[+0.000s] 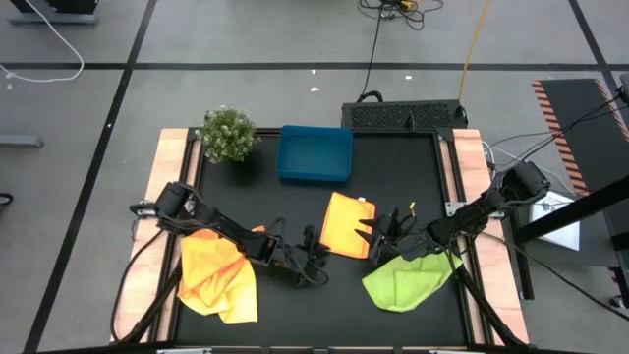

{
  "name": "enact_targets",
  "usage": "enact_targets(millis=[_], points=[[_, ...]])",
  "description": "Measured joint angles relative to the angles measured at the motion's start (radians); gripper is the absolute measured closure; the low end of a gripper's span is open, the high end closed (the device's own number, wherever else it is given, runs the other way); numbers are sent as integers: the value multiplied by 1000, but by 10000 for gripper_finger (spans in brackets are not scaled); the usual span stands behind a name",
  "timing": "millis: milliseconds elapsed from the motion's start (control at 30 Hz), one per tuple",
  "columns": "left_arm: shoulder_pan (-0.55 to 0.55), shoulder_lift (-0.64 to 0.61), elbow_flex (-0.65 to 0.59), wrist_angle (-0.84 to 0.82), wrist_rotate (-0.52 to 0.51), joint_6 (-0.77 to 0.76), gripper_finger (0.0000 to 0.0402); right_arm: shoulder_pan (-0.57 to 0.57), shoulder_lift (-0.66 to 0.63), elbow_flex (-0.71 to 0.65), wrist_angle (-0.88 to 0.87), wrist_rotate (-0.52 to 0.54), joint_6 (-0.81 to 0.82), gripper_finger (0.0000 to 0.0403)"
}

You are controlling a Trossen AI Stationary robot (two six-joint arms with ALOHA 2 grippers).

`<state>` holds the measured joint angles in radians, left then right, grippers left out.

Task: Fold microfiber towels
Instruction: Put the right orange microfiber towel into the blue bin

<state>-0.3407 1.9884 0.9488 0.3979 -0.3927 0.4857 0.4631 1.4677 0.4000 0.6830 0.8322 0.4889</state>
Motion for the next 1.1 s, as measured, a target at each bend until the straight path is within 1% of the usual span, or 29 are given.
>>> enact_targets(millis=[133,267,333,500,633,733,800,867,967,1033,1100], points=[[23,32,10,42,7,-33,163,4,0,-1,2,0,0,261],[51,47,43,-6,3,-57,163,4,0,-1,8,0,-6,261],[65,41,66,-85,-17,-53,163,4,0,-1,10,0,-7,261],[93,39,164,-335,-16,-49,163,4,0,-1,9,0,-16,261],[100,40,223,-465,17,-42,173,4,0,-1,10,0,-22,261],[99,41,239,-495,20,-22,197,5,0,-1,19,-16,-23,261],[99,42,240,-497,30,-6,217,5,0,-1,43,-73,-44,261],[101,42,240,-497,52,8,240,6,0,3,58,-154,-89,261],[106,42,240,-496,85,10,281,13,0,21,-18,-237,-178,263],[106,43,239,-496,84,10,315,18,0,27,-91,-259,-210,268],[109,43,239,-497,86,10,352,21,0,33,-108,-267,-221,272]])
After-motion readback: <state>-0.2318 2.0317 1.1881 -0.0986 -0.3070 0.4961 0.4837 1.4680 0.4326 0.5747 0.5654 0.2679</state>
